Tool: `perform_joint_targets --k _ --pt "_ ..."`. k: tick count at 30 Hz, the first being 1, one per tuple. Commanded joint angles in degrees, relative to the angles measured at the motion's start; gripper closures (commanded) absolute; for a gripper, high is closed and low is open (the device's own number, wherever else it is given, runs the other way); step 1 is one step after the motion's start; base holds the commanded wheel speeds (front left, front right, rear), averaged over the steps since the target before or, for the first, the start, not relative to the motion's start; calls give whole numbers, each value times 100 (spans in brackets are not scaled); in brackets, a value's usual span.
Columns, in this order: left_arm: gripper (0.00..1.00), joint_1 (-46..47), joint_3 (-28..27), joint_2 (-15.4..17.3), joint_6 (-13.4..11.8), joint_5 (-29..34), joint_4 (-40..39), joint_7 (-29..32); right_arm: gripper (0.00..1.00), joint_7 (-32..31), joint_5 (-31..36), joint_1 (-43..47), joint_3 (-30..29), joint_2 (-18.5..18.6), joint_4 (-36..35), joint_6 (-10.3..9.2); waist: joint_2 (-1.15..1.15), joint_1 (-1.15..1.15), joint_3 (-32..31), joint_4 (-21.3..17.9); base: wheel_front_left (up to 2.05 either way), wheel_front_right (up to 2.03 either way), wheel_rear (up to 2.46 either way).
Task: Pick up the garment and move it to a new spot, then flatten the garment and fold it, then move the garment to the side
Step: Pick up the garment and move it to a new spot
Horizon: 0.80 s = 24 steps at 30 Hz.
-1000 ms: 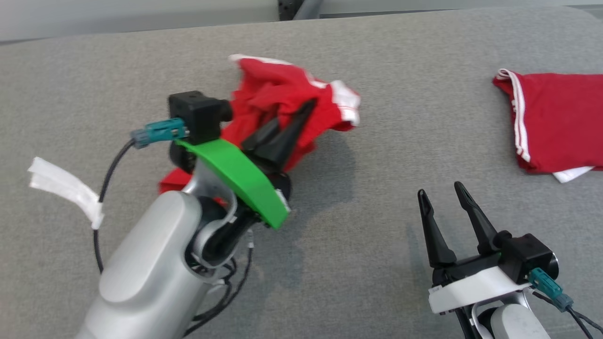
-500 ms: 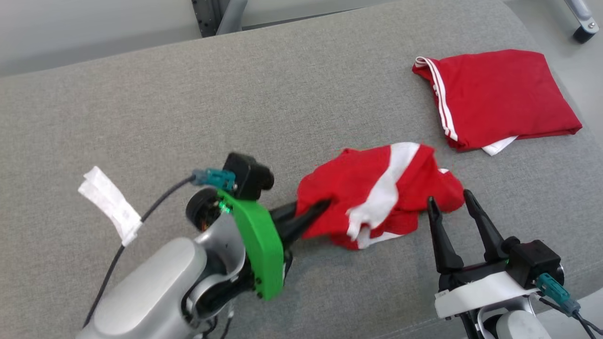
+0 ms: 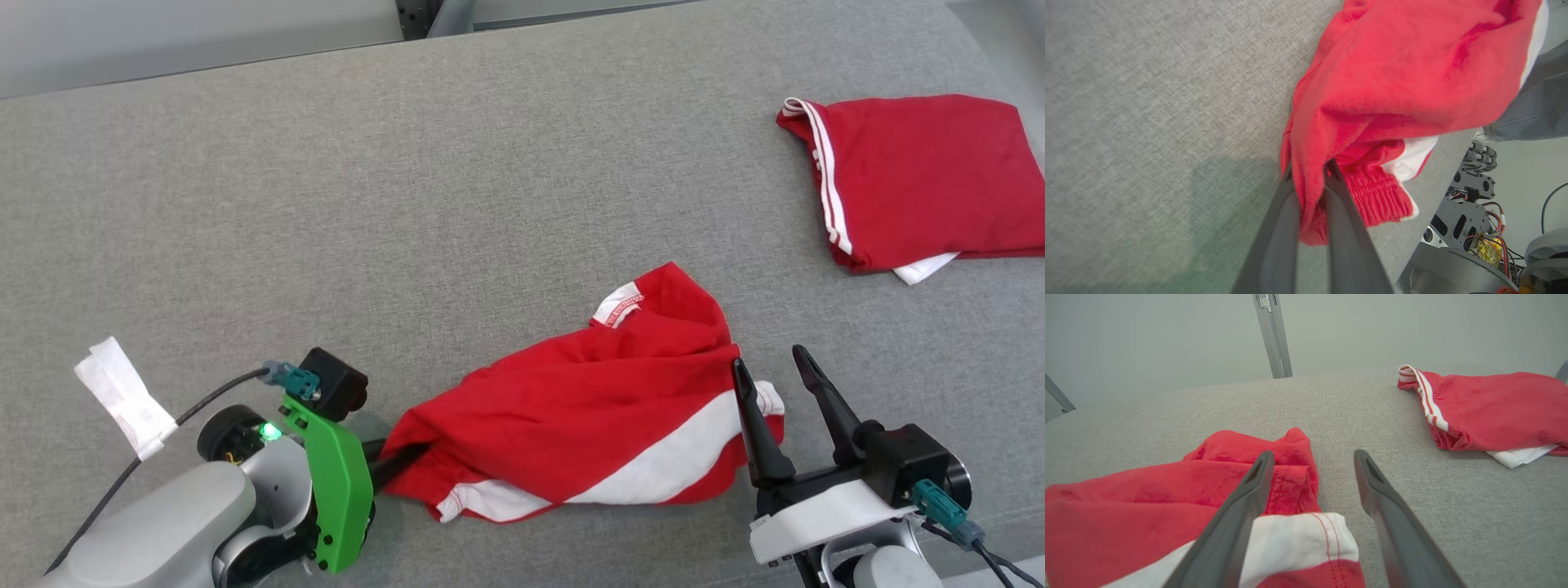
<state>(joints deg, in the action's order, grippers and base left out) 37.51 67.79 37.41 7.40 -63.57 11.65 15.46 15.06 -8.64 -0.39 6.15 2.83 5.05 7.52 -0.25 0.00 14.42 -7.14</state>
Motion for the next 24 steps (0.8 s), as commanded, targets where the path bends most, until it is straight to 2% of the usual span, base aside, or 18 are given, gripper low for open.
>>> perform_joint_targets --k 1,5,8,9,10,11,12,14,19,22,24 --pt "100 152 73 -13 10 -55 140 -44 0 15 64 -54 -15 13 19 -6 25 0 -64 109 0 0 0" --pt "100 475 285 -113 9 -182 486 -78 0 15 118 -83 -17 14 64 -6 25 0 -136 159 0 0 0" --pt "100 702 398 -162 9 -21 802 -130 0 15 131 -97 -32 14 67 -6 25 0 -173 160 0 0 0" --pt "98 763 439 -182 9 78 890 -96 0 15 120 -86 -33 13 70 -6 25 0 -190 153 0 0 0" --pt "85 780 477 -209 9 141 958 -47 0 15 111 -70 -39 14 69 -6 25 0 -206 147 0 0 0" --pt "85 780 477 -209 9 141 958 -47 0 15 111 -70 -39 14 69 -6 25 0 -206 147 0 0 0" --pt "67 788 504 -231 9 157 1019 -17 0 15 97 -50 -57 14 67 -6 25 0 -218 139 0 0 0" --pt "0 774 529 -250 9 159 1111 13 0 15 69 -5 -74 13 74 -6 25 0 -257 117 0 0 0" --pt "0 581 558 -162 9 214 1190 45 0 15 93 127 -233 14 58 -6 25 0 -410 56 0 0 0" --pt "0 466 468 -26 -30 261 1206 -358 0 15 173 200 -393 14 -3 -6 25 0 -561 21 0 0 0" --pt "0 256 323 17 -175 150 1093 -727 0 15 218 279 -555 16 -72 -6 25 0 -673 31 0 0 0"
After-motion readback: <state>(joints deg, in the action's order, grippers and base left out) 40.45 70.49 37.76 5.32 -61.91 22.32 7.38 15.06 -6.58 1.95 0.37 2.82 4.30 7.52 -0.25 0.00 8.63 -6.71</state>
